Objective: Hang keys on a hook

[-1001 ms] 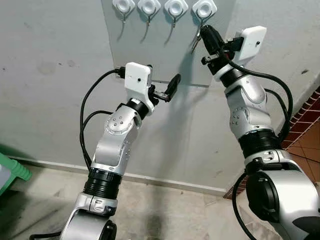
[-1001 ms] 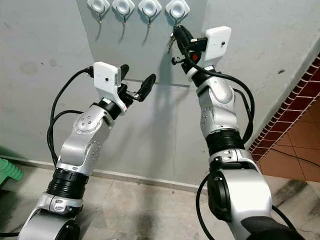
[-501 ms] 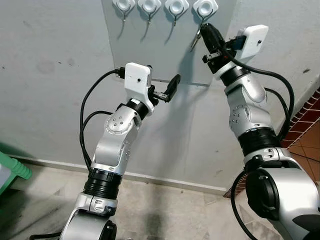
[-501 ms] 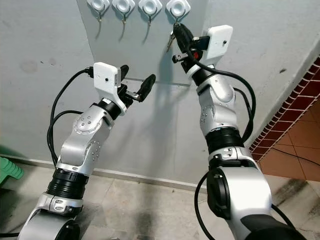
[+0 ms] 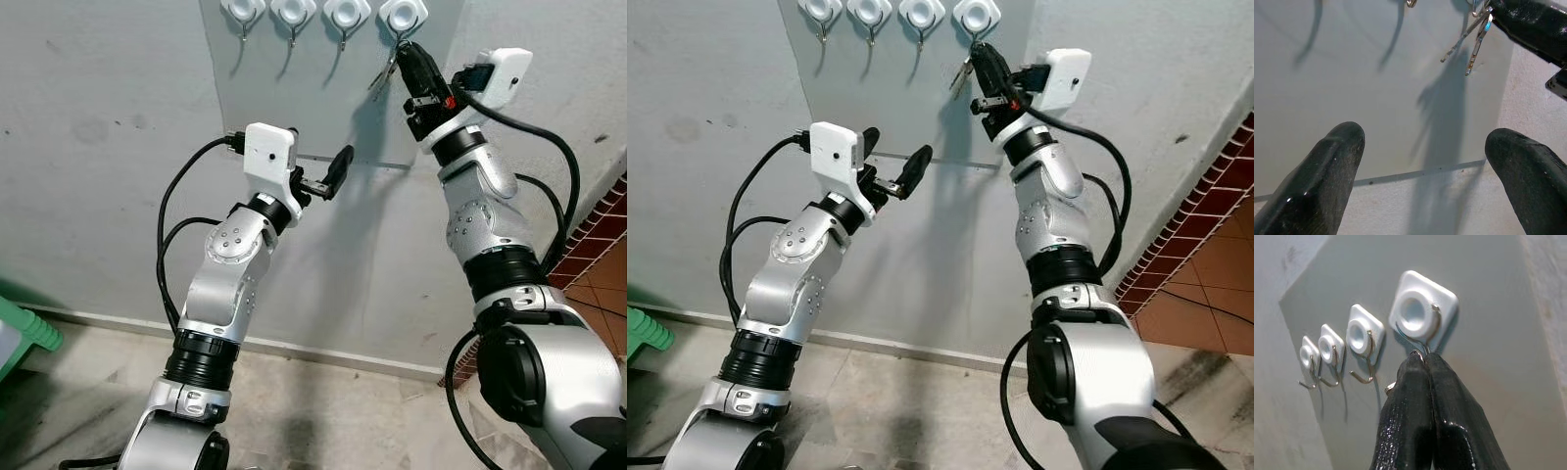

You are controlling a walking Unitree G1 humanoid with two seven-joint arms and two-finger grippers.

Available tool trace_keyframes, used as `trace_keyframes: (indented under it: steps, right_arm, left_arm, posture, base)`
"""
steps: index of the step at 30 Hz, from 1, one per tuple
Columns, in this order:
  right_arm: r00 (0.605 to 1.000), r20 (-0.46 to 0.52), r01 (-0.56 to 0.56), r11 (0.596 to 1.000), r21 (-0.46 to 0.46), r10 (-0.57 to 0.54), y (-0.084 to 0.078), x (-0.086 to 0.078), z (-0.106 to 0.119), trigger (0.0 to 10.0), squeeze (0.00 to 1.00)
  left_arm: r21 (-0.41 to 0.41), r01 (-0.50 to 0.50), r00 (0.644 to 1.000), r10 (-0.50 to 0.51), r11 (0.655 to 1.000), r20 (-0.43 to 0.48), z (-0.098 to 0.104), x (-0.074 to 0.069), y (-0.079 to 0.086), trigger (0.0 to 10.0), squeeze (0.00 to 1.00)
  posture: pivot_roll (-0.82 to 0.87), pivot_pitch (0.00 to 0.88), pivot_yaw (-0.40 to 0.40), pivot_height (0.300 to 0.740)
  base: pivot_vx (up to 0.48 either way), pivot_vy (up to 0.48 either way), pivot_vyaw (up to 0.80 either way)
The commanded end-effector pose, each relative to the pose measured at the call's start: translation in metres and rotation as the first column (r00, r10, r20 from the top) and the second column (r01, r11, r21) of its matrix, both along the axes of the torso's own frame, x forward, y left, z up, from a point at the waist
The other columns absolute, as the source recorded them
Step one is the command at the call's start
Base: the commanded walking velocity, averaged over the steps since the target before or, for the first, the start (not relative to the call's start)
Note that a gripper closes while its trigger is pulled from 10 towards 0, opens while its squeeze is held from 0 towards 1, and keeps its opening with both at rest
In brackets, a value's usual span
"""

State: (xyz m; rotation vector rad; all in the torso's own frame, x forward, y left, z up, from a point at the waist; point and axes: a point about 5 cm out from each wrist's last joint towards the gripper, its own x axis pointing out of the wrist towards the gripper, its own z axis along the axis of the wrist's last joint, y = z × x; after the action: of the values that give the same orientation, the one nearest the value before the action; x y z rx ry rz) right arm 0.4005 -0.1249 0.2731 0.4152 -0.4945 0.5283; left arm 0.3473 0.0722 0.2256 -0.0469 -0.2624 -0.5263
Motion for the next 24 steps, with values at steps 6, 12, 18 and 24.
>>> trace_keyframes:
  steps: [6,12,18,24]
  right_arm:
    - [0.998,-0.037,-0.039,0.995,0.092,0.042,0.001,0.003,0.005,10.0,0.0]
    - [0.994,-0.069,-0.072,0.985,0.159,0.084,0.002,0.004,0.003,10.0,0.0]
    - [0.993,-0.07,-0.086,0.986,0.144,0.097,0.004,0.002,-0.003,10.0,1.0]
    - [0.998,-0.034,-0.054,0.998,0.042,0.056,0.008,-0.004,-0.013,10.0,1.0]
  left_arm:
    - [-0.006,-0.008,1.0,0.008,1.0,0.008,0.004,-0.001,0.001,10.0,0.0]
    - [-0.008,-0.015,1.0,0.015,1.0,0.006,0.004,-0.001,0.003,10.0,0.0]
    - [-0.015,-0.021,1.0,0.021,1.0,0.001,0.003,-0.002,0.003,10.0,0.0]
    - [-0.02,-0.033,0.999,0.033,0.999,-0.009,0.001,-0.001,0.006,10.0,0.0]
  posture:
    - [-0.01,0.082,-0.011,0.74]
    - [-0.01,0.085,-0.012,0.74]
    - [-0.01,0.088,-0.014,0.74]
    - [-0.01,0.091,-0.013,0.74]
  base:
    - [0.0,0.0,0.0]
    - [0.0,0.0,0.0]
    - [0.0,0.0,0.0]
    - [0.0,0.0,0.0]
